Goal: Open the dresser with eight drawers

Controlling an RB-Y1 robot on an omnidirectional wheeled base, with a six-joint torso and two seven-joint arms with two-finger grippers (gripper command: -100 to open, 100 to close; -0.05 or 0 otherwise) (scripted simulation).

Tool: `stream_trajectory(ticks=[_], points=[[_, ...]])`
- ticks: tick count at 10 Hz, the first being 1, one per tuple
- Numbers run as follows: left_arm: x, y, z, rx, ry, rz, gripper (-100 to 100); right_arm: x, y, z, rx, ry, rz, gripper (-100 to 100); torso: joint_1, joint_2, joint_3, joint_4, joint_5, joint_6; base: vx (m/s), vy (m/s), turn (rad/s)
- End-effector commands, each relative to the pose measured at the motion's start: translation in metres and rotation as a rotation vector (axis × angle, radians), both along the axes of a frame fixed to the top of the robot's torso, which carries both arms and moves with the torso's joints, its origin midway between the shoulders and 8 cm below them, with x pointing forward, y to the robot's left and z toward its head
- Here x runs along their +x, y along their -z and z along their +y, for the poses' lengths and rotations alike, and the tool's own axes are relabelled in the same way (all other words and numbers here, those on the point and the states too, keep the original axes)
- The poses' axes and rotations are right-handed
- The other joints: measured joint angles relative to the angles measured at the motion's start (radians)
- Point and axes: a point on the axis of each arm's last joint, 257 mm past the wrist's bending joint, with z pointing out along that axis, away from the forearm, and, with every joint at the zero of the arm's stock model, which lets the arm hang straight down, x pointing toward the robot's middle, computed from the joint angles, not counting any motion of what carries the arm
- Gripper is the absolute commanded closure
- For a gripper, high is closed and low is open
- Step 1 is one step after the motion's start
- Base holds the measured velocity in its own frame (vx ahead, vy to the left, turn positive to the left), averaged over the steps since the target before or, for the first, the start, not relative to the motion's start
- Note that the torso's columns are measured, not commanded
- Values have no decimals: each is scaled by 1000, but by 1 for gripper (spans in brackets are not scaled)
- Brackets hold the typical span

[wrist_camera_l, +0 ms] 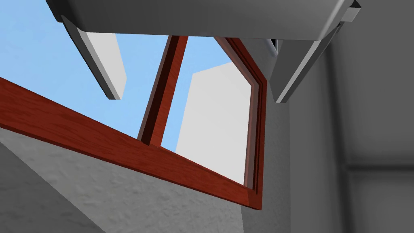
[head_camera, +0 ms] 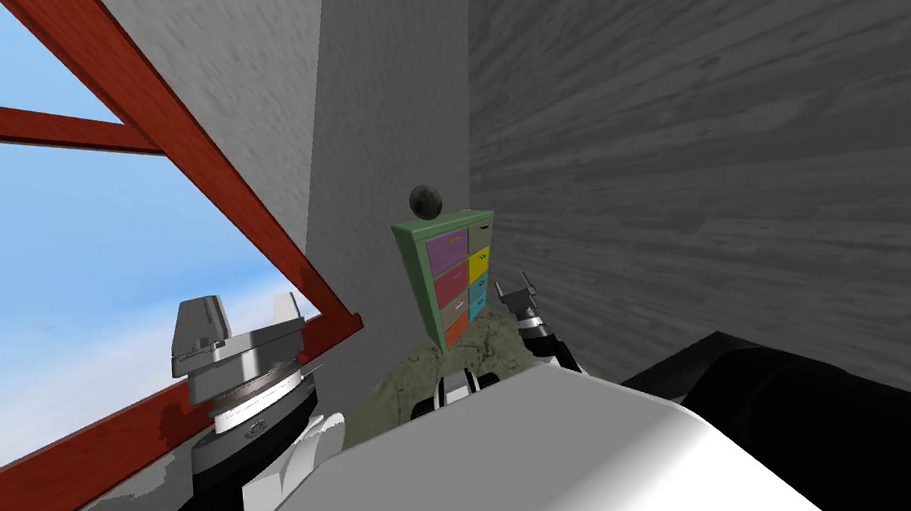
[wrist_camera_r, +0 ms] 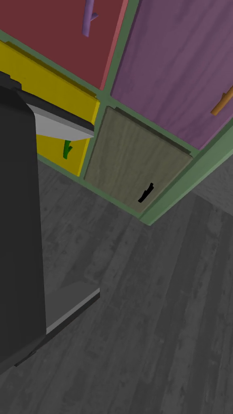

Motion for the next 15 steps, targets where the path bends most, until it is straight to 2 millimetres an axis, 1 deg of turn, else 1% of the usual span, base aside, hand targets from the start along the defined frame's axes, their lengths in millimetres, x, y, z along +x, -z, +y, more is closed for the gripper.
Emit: stream_trajectory(ticks=[1,2,3,4,5,7,8,10,11,12,13,15], points=[[0,0,0,0,0,0,0,0,7,0,107,-40,0,-100,0,-1,-1,0,0,-1,53,-30,110],[0,0,0,0,0,0,0,0,7,0,119,-47,-1,-100,0,0,0,0,0,0,23,-12,-40],[0,0,0,0,0,0,0,-1,14,1,185,-66,1,-100,1,2,1,0,0,0,34,-12,206],[0,0,0,0,0,0,0,-1,14,1,209,-78,-1,-100,1,1,1,0,0,-1,40,-22,151],[0,0,0,0,0,0,0,-2,22,2,269,-93,3,-100,0,0,0,0,0,0,62,-32,285],[0,0,0,0,0,0,0,-2,22,2,311,-114,-2,-100,-1,0,0,0,0,0,38,-29,28],[0,0,0,0,0,0,0,-2,30,2,377,-130,1,-100,1,2,1,0,0,0,34,-25,230],[0,0,0,0,0,0,0,-2,30,2,409,-146,-3,-100,0,1,0,0,0,0,28,-26,72],[0,0,0,0,0,0,0,-3,38,3,480,-163,-1,-100,1,1,1,0,0,0,32,-19,219],[0,0,0,0,0,0,0,-3,38,3,503,-174,-4,-100,1,0,0,0,0,-1,36,-24,160],[0,0,0,0,0,0,0,-4,46,4,564,-185,0,-100,0,0,0,0,0,0,54,-41,218],[0,0,0,0,0,0,0,-4,46,4,605,-205,-6,-100,-1,0,0,0,0,0,41,-32,58]])
